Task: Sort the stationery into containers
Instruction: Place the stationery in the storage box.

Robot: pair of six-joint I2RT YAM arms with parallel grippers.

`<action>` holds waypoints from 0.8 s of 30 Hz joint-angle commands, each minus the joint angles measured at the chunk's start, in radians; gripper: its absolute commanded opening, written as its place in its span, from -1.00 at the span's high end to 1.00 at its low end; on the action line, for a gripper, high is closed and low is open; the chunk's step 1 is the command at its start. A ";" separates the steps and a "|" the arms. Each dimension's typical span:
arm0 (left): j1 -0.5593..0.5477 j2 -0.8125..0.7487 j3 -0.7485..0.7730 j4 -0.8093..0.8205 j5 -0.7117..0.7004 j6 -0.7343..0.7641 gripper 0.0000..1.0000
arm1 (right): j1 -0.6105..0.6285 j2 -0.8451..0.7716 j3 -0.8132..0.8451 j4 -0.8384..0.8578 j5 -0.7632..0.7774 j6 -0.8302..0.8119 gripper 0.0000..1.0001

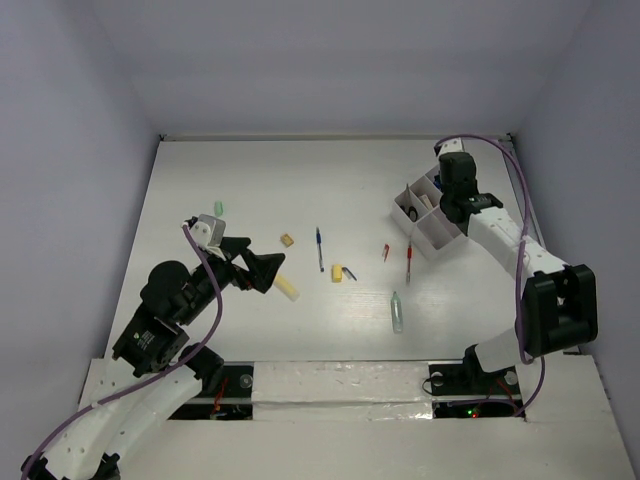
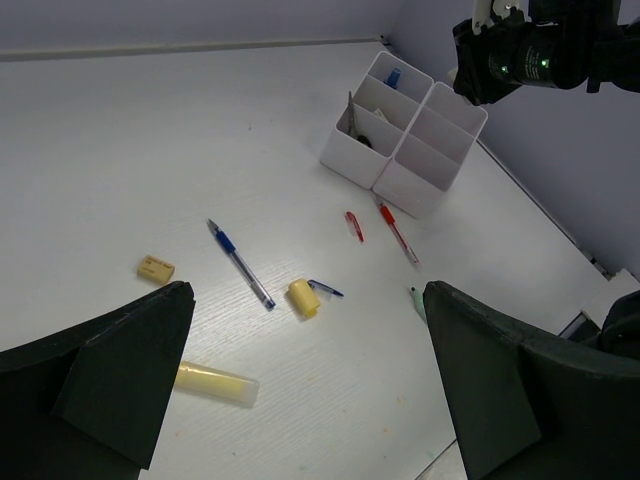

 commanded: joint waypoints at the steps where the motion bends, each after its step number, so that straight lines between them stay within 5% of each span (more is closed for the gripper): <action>1: 0.002 -0.008 0.011 0.043 0.014 0.006 -0.98 | -0.022 -0.004 0.017 0.059 0.033 -0.015 0.60; 24: 0.002 0.007 0.012 0.049 0.025 0.008 -0.98 | -0.032 -0.008 -0.003 0.044 0.006 0.057 0.13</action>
